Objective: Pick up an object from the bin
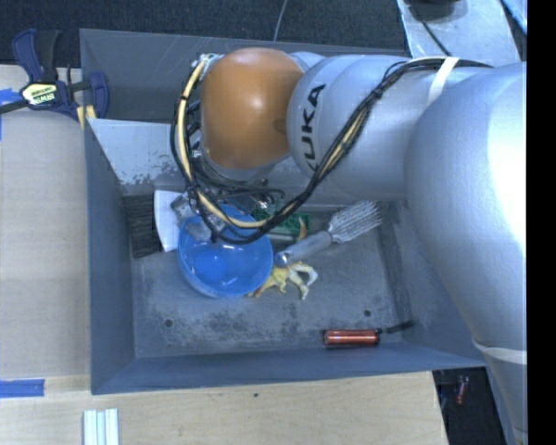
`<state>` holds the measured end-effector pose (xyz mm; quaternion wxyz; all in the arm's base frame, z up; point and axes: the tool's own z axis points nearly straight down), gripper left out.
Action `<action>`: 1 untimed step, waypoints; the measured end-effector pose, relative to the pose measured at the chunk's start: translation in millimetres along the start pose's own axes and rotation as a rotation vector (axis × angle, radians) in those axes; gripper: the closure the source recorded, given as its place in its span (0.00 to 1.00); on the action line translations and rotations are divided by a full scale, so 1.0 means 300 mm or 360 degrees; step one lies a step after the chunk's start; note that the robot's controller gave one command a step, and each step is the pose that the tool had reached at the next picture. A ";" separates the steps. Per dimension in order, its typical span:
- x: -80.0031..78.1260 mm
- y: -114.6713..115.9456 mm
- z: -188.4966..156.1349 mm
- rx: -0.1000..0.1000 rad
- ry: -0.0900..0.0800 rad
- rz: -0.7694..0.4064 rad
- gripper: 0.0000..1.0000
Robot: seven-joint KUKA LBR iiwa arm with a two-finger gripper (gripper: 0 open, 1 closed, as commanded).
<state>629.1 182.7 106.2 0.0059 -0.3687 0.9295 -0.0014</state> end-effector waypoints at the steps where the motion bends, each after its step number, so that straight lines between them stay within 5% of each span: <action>1: -0.008 -0.004 -0.328 0.0003 -0.0007 -0.0001 1.00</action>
Offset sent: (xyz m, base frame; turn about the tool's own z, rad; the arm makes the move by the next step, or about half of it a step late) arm 0.0009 0.0006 0.0542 -0.0004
